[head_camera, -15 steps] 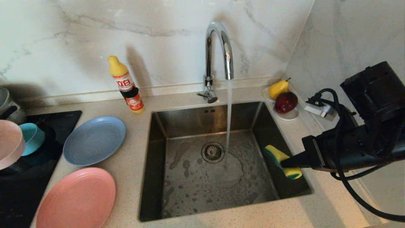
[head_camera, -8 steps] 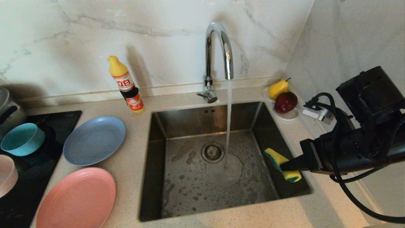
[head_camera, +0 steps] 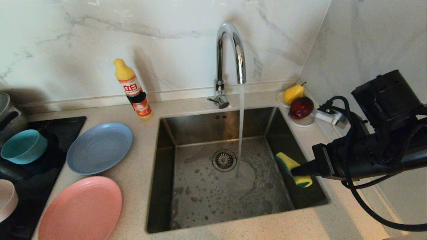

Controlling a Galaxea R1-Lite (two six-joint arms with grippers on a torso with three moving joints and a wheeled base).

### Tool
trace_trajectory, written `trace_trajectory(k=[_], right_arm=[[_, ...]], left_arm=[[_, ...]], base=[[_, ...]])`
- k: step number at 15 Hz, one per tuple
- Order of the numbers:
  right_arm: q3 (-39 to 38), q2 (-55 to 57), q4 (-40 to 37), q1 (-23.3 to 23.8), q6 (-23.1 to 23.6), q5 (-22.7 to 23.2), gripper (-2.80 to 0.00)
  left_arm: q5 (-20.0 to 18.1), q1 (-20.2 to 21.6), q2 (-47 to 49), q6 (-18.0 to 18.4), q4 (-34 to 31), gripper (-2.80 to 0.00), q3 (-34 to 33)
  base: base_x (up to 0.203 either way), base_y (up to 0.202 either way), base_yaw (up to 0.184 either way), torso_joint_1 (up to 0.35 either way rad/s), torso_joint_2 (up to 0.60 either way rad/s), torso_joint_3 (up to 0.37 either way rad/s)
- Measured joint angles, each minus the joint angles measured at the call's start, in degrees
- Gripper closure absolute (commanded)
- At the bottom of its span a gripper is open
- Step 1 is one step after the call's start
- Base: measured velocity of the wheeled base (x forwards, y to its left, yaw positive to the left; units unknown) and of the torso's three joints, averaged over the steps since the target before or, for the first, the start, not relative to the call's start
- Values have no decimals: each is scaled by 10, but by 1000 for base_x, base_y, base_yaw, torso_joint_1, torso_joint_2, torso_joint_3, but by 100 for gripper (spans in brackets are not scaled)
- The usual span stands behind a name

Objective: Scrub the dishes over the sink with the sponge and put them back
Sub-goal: Place the bowl on the table

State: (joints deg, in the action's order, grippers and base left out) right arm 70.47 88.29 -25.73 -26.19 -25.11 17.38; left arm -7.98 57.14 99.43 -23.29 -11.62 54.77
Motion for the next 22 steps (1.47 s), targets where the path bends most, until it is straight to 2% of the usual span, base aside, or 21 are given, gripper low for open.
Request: trace_trajectory(k=[3,6,9,11,13,17,18,22], right_arm=[[3,6,1,0,-1,0,0],[7,11,1,-2,0,0,0],[8,12,1,-4,1,0,0],[9,13,1,-5,1,0,0],[9,14,1,-7,1,0,0],[16,22,0,-9,1,0,0],[16,23,0,-9,1,0,0],[17,25,0,-9,0,0,0]], left_arm=[[-12,7,24,2,19,0,-2],[-82,8,39,1,32,0,-6],[-98,15,58,-1,35,0,-4],[-118,22,70,1,60,0,-4],[-120,28,80,0,85,0,-7],[-120,29,89,2,88,0,-9],[-119,29,89,3,89,-280,-9],[-121,33,77,-1,84,-280,-6]], base=[[0,0,0,0,0,0],[0,0,0,0,0,0],[0,0,0,0,0,0],[0,0,0,0,0,0],[0,0,0,0,0,0],[0,0,0,0,0,0],[0,0,0,0,0,0],[0,0,0,0,0,0]])
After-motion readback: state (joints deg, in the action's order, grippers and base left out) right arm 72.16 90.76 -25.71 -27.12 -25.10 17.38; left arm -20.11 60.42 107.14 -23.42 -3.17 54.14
